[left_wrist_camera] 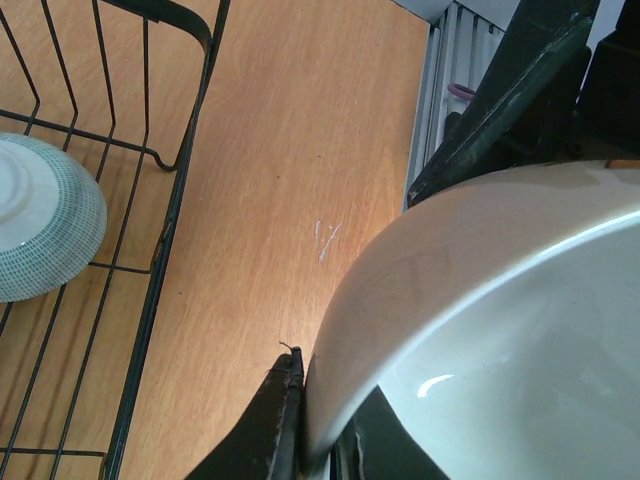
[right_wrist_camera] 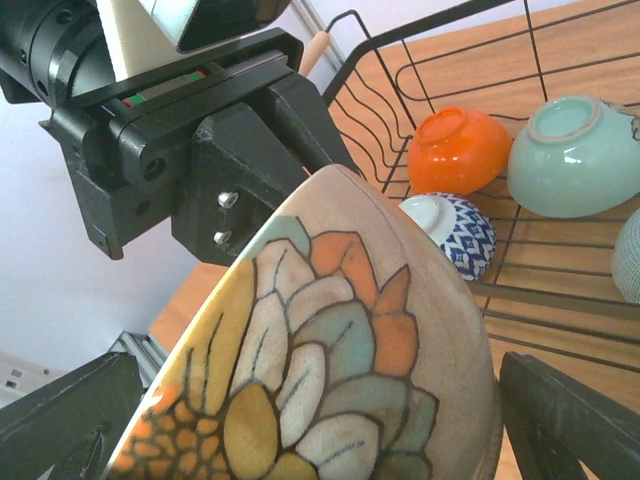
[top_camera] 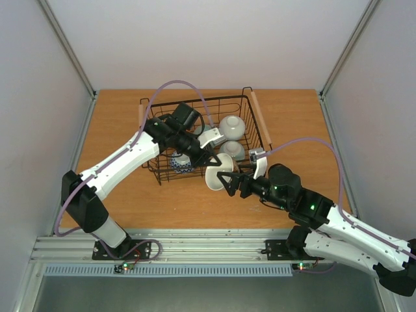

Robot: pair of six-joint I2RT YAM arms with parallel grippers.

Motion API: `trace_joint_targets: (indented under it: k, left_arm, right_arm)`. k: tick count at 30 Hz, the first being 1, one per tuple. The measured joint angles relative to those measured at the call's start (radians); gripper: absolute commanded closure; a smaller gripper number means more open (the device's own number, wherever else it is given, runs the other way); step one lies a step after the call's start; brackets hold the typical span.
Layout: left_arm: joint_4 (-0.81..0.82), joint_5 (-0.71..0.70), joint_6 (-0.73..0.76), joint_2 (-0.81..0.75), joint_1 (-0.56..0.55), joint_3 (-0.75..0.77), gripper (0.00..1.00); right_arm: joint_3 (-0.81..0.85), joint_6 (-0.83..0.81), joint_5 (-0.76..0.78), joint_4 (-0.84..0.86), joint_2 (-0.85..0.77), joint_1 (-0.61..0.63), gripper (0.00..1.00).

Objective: Load the bowls into the dish rack

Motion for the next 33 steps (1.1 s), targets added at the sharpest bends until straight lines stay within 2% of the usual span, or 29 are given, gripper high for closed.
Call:
trace_joint_targets:
  k: [16,20,25,29,33]
  left_arm:
    - [-0.001,-0.056,0.002,-0.006,-0.007,-0.002,1.0]
    - [-0.001,-0.079,0.005,-0.016,-0.011,-0.003,1.0]
    - [0.0,-0.097,0.006,-0.027,-0.011,-0.004,0.99]
    - [0.006,-0.116,0.023,-0.029,-0.01,-0.004,1.0]
    - [0.015,-0.149,0.035,-0.029,-0.011,-0.005,0.99]
  right_arm:
    - [-0.044,0.093,-0.011,0.045,-0.002,0.0,0.05]
    - [-0.045,0.11,-0.028,0.045,0.0,-0.001,0.09]
    - [-0.047,0.132,-0.051,0.042,-0.001,-0.002,0.24]
    - [-0.055,0.166,-0.047,0.037,0.0,-0.011,0.45]
    - [-0.062,0.196,-0.031,0.029,0.006,-0.019,0.71]
